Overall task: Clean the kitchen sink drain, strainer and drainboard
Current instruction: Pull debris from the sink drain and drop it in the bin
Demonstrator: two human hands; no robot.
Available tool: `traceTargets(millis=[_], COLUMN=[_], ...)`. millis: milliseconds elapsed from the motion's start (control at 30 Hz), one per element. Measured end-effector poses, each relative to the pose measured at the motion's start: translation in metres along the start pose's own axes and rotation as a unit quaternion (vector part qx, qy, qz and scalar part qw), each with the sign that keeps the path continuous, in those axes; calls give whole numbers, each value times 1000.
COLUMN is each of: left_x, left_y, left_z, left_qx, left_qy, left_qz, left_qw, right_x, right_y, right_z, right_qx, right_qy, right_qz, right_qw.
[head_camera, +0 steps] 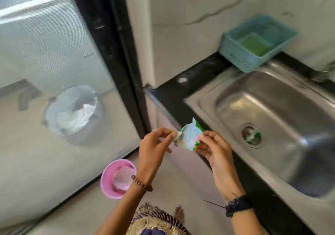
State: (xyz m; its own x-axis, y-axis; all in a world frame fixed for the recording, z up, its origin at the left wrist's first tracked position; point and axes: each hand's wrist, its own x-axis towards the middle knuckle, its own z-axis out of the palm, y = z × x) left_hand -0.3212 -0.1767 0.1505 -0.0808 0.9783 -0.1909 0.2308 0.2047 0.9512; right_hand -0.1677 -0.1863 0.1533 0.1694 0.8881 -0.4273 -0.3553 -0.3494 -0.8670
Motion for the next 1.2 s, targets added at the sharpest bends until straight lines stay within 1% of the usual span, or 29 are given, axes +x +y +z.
traceTargets(millis=[67,133,233,300,400,533,567,633,667,733,767,833,867,900,933,967,1033,1067,1100,1167,1200], left_x=[-11,-18,-20,-17,-5,14,18,28,32,36,38,40,40,40,41,42,42,42,42,38,33], left_y=[-38,-85,-165,-228,-322,-452,-482,-538,-560,-596,-606,-613,-607,-596,-580,-559,-509,-479,-444,-372,-331], left_z=[-44,-81,-117,-130,-138,-131,-127,-119,-117,-112,-112,-114,-116,-118,-119,-121,-122,-124,-126,-129,-131], left_qx=[-18,-22,-35,-24,17,51,56,79,92,115,126,127,100,36,-58,-158,-311,-363,-402,-456,-472], left_qy=[57,94,119,128,135,140,141,125,106,69,68,109,137,163,184,196,206,210,212,195,170], left_qz=[-60,-133,-233,-278,-306,-327,-332,-348,-353,-359,-361,-363,-364,-372,-386,-405,-431,-431,-424,-393,-376], left_qw=[996,986,965,952,942,933,931,926,925,923,921,916,916,913,902,879,822,799,784,774,779], right_x=[2,8,23,40,71,117,127,145,151,160,163,165,164,161,155,148,131,121,110,87,74], right_y=[33,78,155,218,315,446,478,532,552,588,599,607,604,596,582,562,515,486,453,383,343], right_z=[32,63,94,109,118,123,124,126,126,125,125,128,131,136,142,148,159,164,169,177,180], right_qx=[-52,-104,-196,-267,-382,-482,-502,-517,-520,-539,-549,-555,-546,-523,-484,-439,-357,-318,-279,-207,-177], right_qy=[-44,-83,-111,-120,-126,-146,-154,-163,-168,-187,-194,-187,-183,-177,-168,-157,-134,-125,-116,-115,-113], right_qz=[22,59,95,102,93,72,65,68,72,88,96,105,109,122,139,156,182,193,201,202,194], right_qw=[997,989,970,951,911,861,848,837,834,817,808,804,810,825,848,871,906,920,932,950,958])
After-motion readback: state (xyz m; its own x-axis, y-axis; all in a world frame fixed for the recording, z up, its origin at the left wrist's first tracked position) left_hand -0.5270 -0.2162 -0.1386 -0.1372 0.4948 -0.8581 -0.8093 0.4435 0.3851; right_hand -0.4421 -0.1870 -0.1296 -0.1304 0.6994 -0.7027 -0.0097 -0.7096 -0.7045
